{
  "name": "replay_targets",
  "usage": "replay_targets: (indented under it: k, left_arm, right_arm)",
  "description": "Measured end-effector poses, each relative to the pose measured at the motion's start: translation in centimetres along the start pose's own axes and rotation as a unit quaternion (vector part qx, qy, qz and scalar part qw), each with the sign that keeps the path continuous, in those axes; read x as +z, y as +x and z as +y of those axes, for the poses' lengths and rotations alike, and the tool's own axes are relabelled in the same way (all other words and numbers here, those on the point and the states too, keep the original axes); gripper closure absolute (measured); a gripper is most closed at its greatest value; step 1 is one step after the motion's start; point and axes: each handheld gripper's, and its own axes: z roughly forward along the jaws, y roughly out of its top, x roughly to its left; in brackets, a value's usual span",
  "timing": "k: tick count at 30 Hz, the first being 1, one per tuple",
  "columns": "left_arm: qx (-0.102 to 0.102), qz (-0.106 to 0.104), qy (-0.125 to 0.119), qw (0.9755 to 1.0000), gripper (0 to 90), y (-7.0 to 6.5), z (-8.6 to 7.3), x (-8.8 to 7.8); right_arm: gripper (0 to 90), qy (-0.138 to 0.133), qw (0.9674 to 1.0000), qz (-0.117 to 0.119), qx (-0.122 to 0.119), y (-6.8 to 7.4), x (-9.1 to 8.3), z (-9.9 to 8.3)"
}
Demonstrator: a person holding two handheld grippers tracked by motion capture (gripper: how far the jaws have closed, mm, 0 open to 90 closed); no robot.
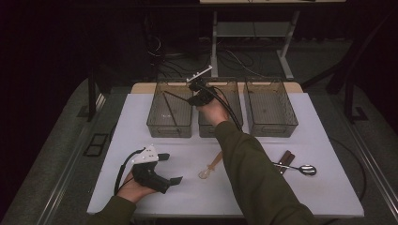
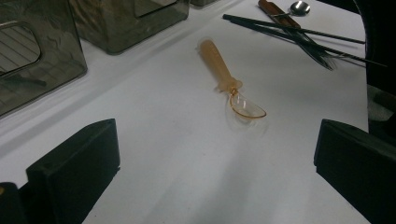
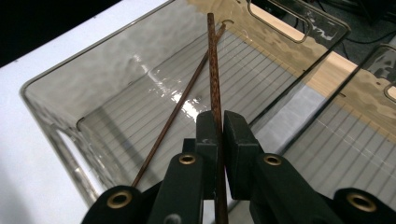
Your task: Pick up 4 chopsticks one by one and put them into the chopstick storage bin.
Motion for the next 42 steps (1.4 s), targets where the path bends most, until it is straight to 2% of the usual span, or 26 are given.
replay_targets:
  k: [7,14,16,17,18,19,23,32,35,42]
  left_arm:
    - [0.002,0.001,-0.006,1.0,0.0,0.0,0.1,0.0]
    - [0.001,0.001,-0.009,1.0,0.0,0.0,0.2,-0.1]
    - [0.002,0.002,-0.009,1.0,0.0,0.0,0.2,-0.1]
    - [0.002,0.001,-0.009,1.0,0.0,0.0,0.2,-0.1]
    - [0.002,0.001,-0.009,1.0,0.0,0.0,0.2,-0.1]
    - [0.003,0.001,-0.009,1.0,0.0,0.0,0.2,-0.1]
    - [0.003,0.001,-0.008,1.0,0.0,0.0,0.2,-0.1]
    - [0.001,0.001,-0.007,1.0,0.0,0.0,0.1,-0.1]
    - [0.001,0.0,-0.008,1.0,0.0,0.0,0.1,-0.1]
    - [0.003,0.002,-0.007,1.0,0.0,0.0,0.1,-0.1]
  right_arm:
    - [85.2,0.012,0.9998,-0.009,0.011,0.4,2.1,0.4]
    - [85.1,0.018,0.9996,-0.015,0.014,1.0,3.1,0.8]
    - [82.2,0.019,0.9996,-0.017,0.014,1.3,3.4,1.0]
    - [67.1,0.002,0.9998,-0.017,0.012,1.7,3.3,1.2]
    - [67.1,0.002,0.9998,-0.017,0.012,1.7,3.3,1.2]
    - [60.6,-0.008,0.9998,-0.014,0.01,1.8,2.9,1.4]
    - [53.9,-0.016,0.9997,-0.013,0.014,1.5,2.0,1.5]
    - [48.0,-0.026,0.9995,-0.003,0.017,0.6,0.4,1.0]
    - [45.9,-0.037,0.9992,0.008,0.013,0.1,-0.8,0.3]
    - [41.7,-0.042,0.9989,0.018,0.006,-1.2,-3.0,-0.8]
